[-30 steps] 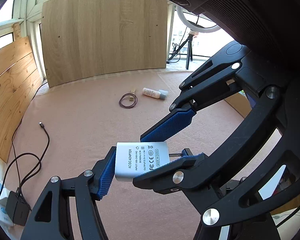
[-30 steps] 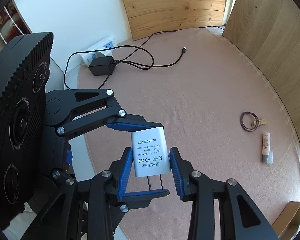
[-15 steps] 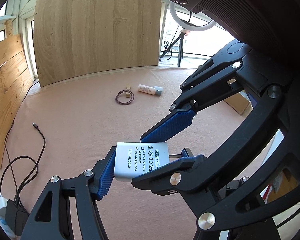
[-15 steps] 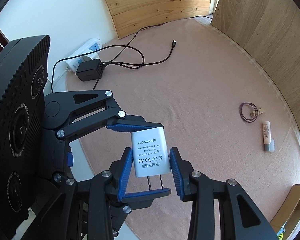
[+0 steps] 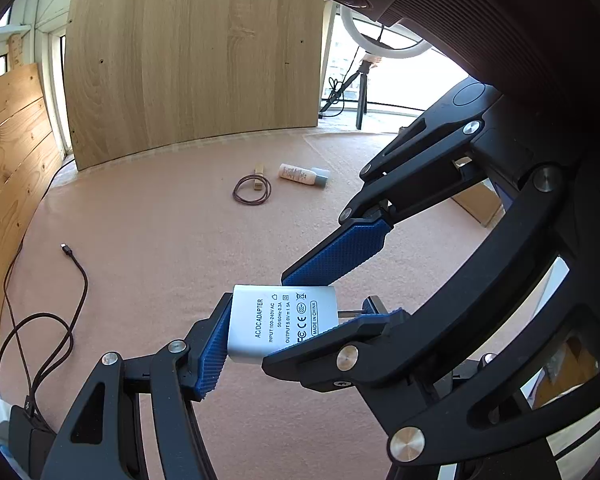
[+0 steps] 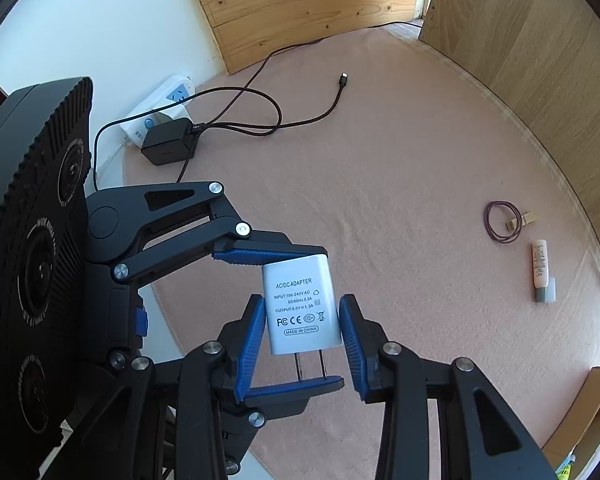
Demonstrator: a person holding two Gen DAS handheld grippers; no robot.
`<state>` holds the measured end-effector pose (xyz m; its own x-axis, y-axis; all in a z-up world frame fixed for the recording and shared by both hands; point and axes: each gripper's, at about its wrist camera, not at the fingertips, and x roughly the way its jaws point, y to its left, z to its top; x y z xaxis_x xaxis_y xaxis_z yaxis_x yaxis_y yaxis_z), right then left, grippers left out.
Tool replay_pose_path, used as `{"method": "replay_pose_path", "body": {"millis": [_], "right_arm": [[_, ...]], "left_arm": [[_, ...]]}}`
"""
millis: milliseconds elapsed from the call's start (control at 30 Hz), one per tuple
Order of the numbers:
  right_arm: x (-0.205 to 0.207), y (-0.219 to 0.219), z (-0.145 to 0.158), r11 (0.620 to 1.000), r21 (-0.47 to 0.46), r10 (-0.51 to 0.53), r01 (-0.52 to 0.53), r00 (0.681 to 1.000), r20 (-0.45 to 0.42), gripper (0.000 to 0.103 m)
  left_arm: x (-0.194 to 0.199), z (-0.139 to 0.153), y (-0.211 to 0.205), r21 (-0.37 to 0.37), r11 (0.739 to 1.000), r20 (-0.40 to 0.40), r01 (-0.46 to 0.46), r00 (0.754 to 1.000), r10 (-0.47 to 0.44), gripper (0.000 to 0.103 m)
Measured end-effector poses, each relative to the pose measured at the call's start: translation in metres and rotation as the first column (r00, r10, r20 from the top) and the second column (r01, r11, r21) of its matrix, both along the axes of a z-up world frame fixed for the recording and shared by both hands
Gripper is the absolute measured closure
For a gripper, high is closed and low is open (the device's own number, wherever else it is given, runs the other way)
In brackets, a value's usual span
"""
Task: Organize objects
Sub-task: 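Carry the AC adapter held by both grippers over to the box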
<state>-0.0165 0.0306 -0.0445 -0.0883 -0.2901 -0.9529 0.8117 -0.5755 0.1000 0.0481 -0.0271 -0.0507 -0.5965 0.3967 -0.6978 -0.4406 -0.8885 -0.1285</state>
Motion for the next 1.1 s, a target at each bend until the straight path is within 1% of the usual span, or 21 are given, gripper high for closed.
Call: {"method": "replay_pose_path", "body": {"millis": [300, 700, 1100], "right_arm": [[0.003, 0.006, 0.006, 1.000, -0.004, -0.022, 0.022, 1.000, -0.008, 0.068], [0.014, 0.015, 0.009, 0.998, -0.038, -0.047, 0.046, 0.999, -0.015, 0.068], [0.020, 0.056, 0.017, 0.993, -0.081, -0.093, 0.090, 0.995, -0.028, 0.069]], "left_arm": [[0.004, 0.004, 0.004, -0.010, 1.000, -0.009, 0.027, 1.000, -0.027, 0.036], [0.013, 0.008, 0.012, -0.048, 0.997, -0.015, 0.052, 0.999, -0.053, 0.036], [0.013, 0.017, 0.056, -0.094, 0.990, -0.027, 0.102, 0.994, -0.105, 0.036]]}}
